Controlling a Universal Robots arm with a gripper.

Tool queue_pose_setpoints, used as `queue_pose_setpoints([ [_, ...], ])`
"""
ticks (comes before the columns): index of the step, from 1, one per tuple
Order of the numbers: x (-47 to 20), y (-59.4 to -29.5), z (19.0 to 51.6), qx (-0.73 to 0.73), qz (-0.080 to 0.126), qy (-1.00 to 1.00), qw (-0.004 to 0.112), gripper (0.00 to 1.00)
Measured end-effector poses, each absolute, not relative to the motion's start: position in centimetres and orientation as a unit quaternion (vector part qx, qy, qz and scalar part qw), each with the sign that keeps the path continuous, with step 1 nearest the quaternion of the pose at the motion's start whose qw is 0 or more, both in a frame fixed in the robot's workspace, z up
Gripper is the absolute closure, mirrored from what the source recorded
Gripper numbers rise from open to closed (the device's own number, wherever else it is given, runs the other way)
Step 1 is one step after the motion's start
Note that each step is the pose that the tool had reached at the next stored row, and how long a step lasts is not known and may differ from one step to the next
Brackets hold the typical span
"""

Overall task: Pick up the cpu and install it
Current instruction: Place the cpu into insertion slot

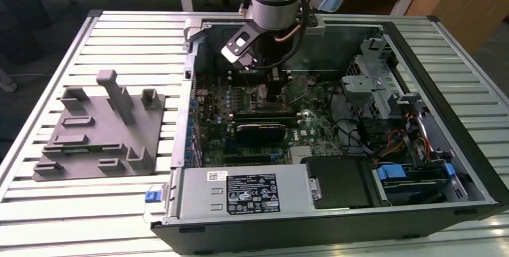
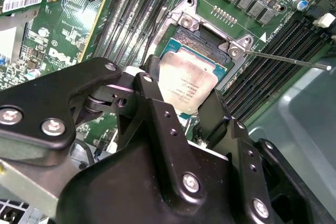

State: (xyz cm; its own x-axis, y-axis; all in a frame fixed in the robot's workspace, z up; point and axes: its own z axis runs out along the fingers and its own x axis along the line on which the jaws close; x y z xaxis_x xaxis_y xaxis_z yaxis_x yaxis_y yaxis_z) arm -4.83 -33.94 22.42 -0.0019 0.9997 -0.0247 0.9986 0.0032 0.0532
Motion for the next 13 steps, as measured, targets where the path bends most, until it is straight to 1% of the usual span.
queue_pose_setpoints([
  [13,-4.8,-33.76,21.44,0.706,0.01,0.708,0.028,0.46],
])
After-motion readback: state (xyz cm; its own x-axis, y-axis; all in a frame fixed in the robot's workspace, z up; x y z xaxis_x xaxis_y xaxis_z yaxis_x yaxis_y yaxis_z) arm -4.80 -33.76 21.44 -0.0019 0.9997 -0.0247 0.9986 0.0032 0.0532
